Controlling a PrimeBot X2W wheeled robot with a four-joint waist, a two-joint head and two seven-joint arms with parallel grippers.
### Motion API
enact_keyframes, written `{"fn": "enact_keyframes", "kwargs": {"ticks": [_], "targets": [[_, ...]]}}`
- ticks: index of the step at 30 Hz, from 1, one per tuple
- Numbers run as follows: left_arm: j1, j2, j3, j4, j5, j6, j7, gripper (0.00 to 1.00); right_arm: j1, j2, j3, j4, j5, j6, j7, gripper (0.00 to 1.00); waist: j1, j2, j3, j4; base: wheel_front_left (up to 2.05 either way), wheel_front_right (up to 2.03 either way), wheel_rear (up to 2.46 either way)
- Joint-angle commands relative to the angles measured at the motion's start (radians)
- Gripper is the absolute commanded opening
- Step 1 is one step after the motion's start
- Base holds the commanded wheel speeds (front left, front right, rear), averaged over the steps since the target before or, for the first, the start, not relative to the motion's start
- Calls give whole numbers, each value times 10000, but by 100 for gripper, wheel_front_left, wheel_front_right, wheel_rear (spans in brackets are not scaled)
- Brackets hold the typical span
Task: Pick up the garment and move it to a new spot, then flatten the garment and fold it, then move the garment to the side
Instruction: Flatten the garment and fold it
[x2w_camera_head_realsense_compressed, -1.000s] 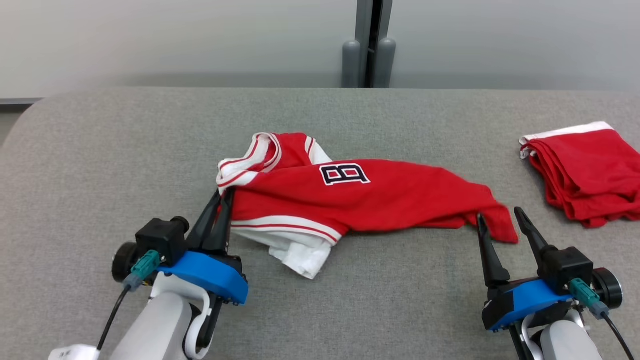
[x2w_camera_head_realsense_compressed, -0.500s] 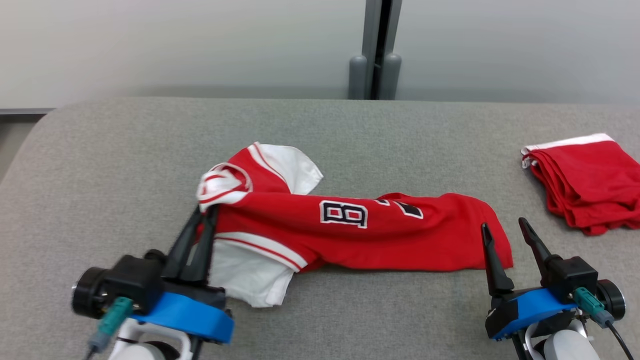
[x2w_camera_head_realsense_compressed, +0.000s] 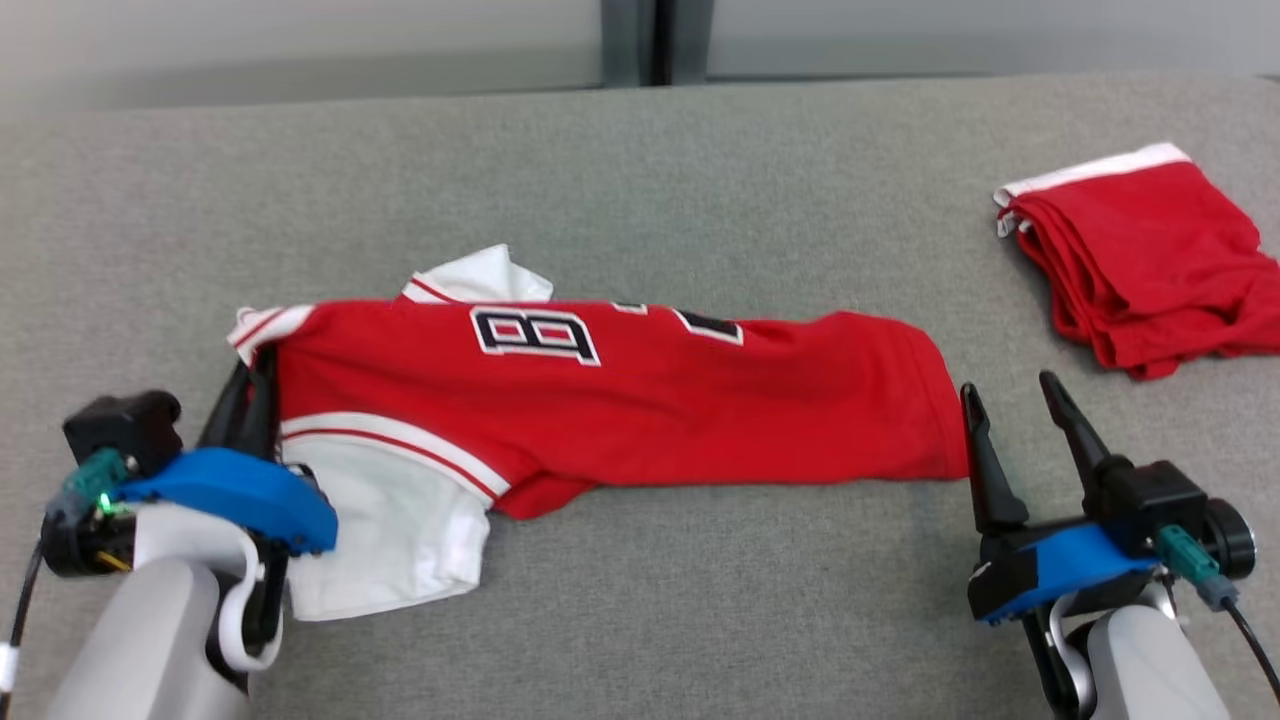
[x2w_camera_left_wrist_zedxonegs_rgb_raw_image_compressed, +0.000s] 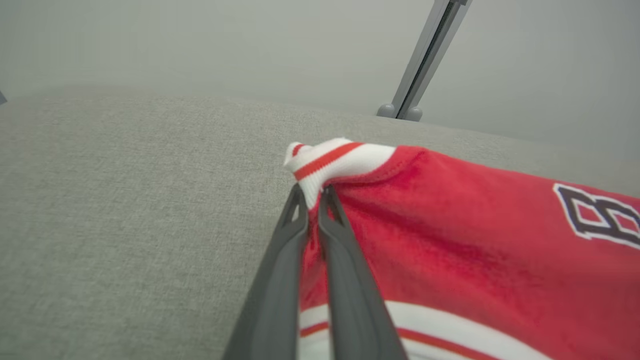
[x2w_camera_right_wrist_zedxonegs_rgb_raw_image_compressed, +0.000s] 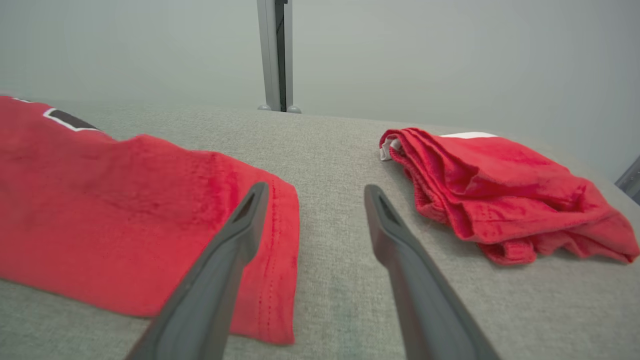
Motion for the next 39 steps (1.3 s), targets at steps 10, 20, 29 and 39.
{"fn": "enact_keyframes", "kwargs": {"ticks": [10,20,29,39], "targets": [[-1743,-548,-153,2110,306,-961,-1676,100,-285,-11,-191,-94,90,-3,-40,100,-2,0,331,132,0,0,0],[-500,-1058,58,1504,292,-1337,-1946,100,83,-14,118,121,308,-3,-39,100,-2,0,-516,655,0,0,0],[1852,-1745,773,693,109,-1295,-1955,100,858,-14,379,391,876,-3,-39,100,-2,0,-1745,1038,0,0,0],[3080,-2142,892,526,408,-1296,-1957,100,1202,-14,724,585,1243,-1,-39,100,-2,0,-2419,1009,0,0,0]]}}
